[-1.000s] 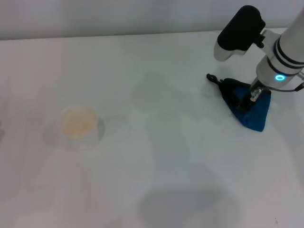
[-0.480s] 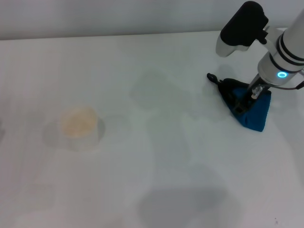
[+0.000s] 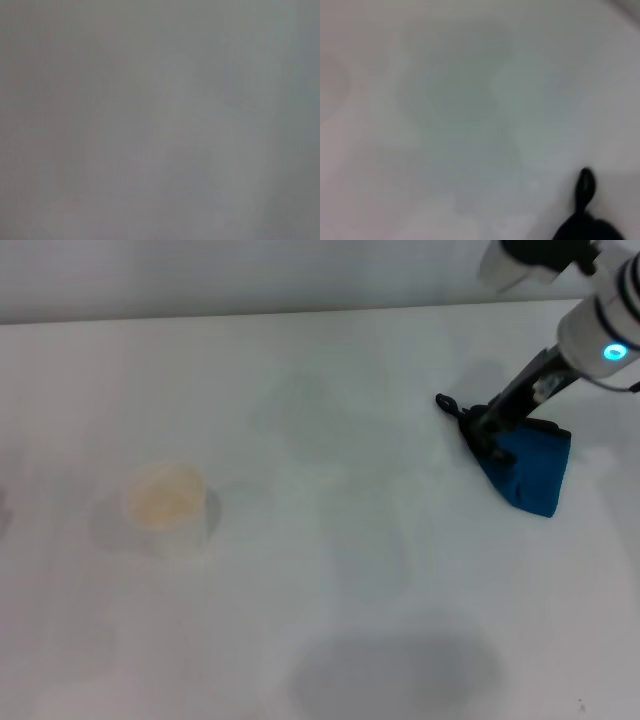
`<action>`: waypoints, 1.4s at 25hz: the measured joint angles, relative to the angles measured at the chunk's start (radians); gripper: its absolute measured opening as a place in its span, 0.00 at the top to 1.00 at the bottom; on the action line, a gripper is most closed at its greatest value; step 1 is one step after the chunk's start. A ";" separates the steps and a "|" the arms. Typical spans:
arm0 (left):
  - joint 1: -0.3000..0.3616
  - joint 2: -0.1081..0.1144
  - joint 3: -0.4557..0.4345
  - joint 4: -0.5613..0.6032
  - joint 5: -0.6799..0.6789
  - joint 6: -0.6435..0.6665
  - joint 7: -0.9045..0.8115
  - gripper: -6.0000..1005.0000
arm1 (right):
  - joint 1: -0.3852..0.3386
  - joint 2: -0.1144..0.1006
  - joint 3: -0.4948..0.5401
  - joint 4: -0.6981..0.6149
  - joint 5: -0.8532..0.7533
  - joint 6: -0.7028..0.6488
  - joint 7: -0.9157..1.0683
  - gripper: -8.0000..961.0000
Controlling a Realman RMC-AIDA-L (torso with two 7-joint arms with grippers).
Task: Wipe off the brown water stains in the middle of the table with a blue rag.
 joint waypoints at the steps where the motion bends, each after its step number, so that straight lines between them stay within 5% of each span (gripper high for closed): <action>1: -0.001 0.000 0.000 0.000 0.000 0.000 0.000 0.13 | -0.018 -0.001 0.039 -0.042 0.005 0.001 -0.005 0.57; 8: -0.013 0.000 0.000 0.001 0.000 0.005 0.000 0.13 | -0.090 0.001 0.148 -0.078 0.045 -0.096 -0.060 0.57; 17: -0.056 0.010 0.003 0.009 0.000 0.038 -0.004 0.13 | -0.275 -0.003 0.340 -0.040 0.448 -0.317 -0.396 0.57; 35: -0.116 0.019 0.006 0.012 0.000 0.120 0.000 0.13 | -0.331 -0.002 0.749 0.561 1.168 -0.348 -1.521 0.57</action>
